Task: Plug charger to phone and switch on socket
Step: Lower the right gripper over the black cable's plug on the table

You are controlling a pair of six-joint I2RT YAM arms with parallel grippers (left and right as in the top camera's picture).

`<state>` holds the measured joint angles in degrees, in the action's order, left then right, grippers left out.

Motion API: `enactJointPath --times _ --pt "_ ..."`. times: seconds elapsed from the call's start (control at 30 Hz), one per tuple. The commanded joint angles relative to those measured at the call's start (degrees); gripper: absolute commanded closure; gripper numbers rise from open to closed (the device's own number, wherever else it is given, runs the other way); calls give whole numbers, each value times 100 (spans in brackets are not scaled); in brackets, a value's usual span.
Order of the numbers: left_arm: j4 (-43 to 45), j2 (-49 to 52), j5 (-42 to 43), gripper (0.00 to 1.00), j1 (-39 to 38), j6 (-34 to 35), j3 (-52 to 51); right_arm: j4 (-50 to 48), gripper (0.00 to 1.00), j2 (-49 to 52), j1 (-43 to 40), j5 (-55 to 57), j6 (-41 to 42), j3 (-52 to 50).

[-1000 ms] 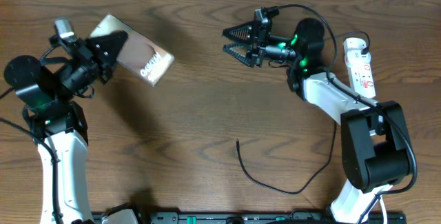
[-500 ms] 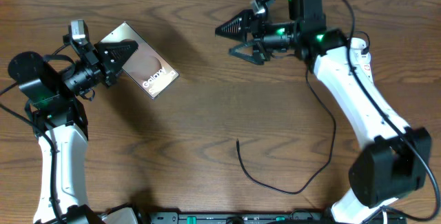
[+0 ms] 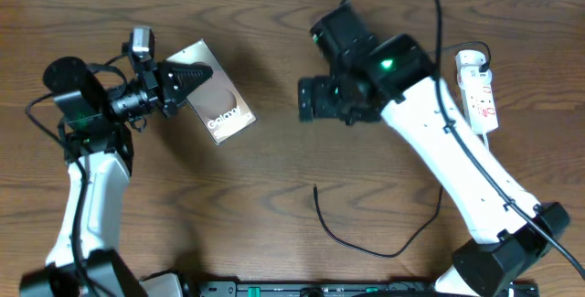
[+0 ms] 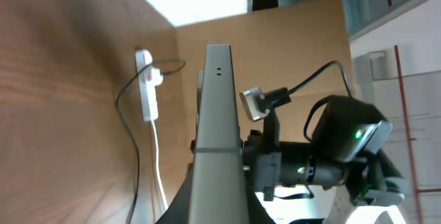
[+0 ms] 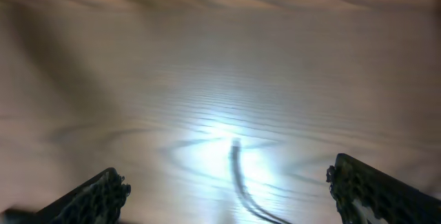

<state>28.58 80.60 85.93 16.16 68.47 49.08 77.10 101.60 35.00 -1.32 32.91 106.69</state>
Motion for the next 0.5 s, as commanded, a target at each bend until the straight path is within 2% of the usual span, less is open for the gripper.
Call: enactJointPath --times 0.0,0.3,0.47 --pt "70 184 422 92 -2 -144 83 -35 6 24 129 935 372 -514" --pt "96 192 420 93 0 -205 83 -1158 9 28 162 278 684 -2262" --pt "94 192 420 93 -2 -249 83 -1375 13 28 376 181 997 -2828"
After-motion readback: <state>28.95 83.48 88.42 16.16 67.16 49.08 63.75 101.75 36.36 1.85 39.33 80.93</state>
